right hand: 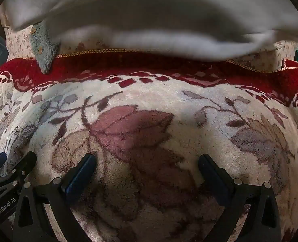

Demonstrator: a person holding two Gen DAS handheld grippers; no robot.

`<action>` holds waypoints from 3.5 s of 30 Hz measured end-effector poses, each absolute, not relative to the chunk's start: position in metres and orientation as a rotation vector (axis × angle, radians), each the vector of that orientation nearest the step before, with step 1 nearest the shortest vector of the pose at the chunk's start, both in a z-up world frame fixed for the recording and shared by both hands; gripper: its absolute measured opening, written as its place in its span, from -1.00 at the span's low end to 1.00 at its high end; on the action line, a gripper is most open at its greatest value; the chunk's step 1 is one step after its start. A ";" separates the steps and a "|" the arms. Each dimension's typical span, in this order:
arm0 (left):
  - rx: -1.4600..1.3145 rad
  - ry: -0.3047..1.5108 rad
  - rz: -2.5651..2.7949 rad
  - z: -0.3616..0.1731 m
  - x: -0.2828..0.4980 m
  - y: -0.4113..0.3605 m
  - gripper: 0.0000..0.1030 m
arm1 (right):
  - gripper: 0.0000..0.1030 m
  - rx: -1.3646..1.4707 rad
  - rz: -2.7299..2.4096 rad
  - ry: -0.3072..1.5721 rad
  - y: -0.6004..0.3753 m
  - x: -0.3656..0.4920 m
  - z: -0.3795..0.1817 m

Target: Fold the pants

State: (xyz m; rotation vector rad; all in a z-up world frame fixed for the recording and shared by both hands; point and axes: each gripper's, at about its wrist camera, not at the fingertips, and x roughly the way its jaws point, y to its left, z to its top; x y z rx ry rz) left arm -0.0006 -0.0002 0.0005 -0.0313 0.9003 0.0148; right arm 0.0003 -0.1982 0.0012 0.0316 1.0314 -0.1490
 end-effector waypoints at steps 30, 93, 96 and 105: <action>0.009 0.929 0.033 0.005 0.006 -0.008 1.00 | 1.00 0.033 -0.101 1.044 -0.202 0.003 0.005; -0.109 0.750 0.044 0.101 -0.089 -0.025 1.00 | 1.00 0.019 -0.018 0.900 -0.275 -0.091 0.110; -0.136 0.767 0.052 0.097 -0.084 -0.010 1.00 | 1.00 0.010 -0.019 0.908 -0.278 -0.088 0.108; -0.209 0.779 0.183 0.091 -0.061 0.062 1.00 | 1.00 0.031 -0.064 0.947 -0.313 -0.090 0.097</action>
